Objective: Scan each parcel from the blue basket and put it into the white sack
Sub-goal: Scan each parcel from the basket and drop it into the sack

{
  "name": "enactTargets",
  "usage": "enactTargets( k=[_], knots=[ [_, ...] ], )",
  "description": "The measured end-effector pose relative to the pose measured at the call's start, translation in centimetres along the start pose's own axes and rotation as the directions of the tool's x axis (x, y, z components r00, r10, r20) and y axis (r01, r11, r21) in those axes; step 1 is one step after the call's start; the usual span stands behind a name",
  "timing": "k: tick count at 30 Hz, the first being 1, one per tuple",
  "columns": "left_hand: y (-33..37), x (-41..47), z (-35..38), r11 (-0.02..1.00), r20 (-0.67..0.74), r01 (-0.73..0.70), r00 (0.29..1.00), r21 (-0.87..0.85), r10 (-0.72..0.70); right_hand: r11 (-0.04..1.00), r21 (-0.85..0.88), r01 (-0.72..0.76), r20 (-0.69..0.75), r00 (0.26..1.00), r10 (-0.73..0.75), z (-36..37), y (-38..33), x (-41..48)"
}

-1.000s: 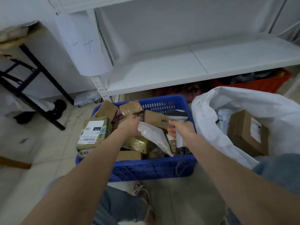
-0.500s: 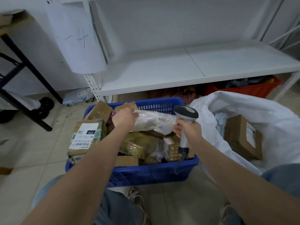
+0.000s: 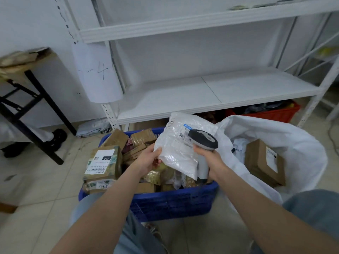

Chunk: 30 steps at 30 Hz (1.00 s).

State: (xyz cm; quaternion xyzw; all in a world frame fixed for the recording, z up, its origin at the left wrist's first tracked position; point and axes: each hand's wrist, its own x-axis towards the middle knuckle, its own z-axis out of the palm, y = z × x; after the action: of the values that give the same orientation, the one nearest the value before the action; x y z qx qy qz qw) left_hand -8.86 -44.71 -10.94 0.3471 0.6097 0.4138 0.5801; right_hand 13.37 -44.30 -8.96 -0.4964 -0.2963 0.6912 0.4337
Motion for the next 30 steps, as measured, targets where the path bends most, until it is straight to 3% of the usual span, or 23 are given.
enactTargets(
  k=[3, 7, 10, 15, 18, 30],
  knots=[
    [0.4, 0.1, 0.2, 0.988, 0.032, 0.048, 0.998, 0.145, -0.053, 0.996, -0.065, 0.060, -0.055, 0.996, -0.064, -1.1, -0.5, -0.4],
    [1.9, 0.5, 1.1, 0.987, -0.005, 0.124, 0.992, 0.106, -0.125, 0.977, -0.180, 0.113, -0.051, 0.991, -0.124, -1.8, -0.9, -0.2],
    [1.8, 1.1, 1.5, 0.985, -0.079, 0.129, 0.990, 0.118, -0.120, 0.977, -0.175, 0.121, -0.029, 0.991, -0.128, -1.7, -1.4, -0.3],
    [1.0, 1.3, 2.1, 0.997, -0.244, 0.053, 0.969, 0.051, -0.039, 0.975, -0.202, 0.088, -0.176, 0.977, -0.125, -2.1, -1.0, 0.2],
    [0.2, 1.6, 2.3, 0.999, -0.292, 0.047, 0.955, -0.012, -0.049, 0.979, -0.193, 0.064, -0.178, 0.979, -0.099, -2.1, -0.3, -0.3],
    [-0.5, 2.1, 3.0, 0.996, -0.324, 0.054, 0.943, -0.069, -0.074, 0.966, -0.257, 0.023, -0.188, 0.980, -0.073, 0.4, 1.1, -2.6]
  ],
)
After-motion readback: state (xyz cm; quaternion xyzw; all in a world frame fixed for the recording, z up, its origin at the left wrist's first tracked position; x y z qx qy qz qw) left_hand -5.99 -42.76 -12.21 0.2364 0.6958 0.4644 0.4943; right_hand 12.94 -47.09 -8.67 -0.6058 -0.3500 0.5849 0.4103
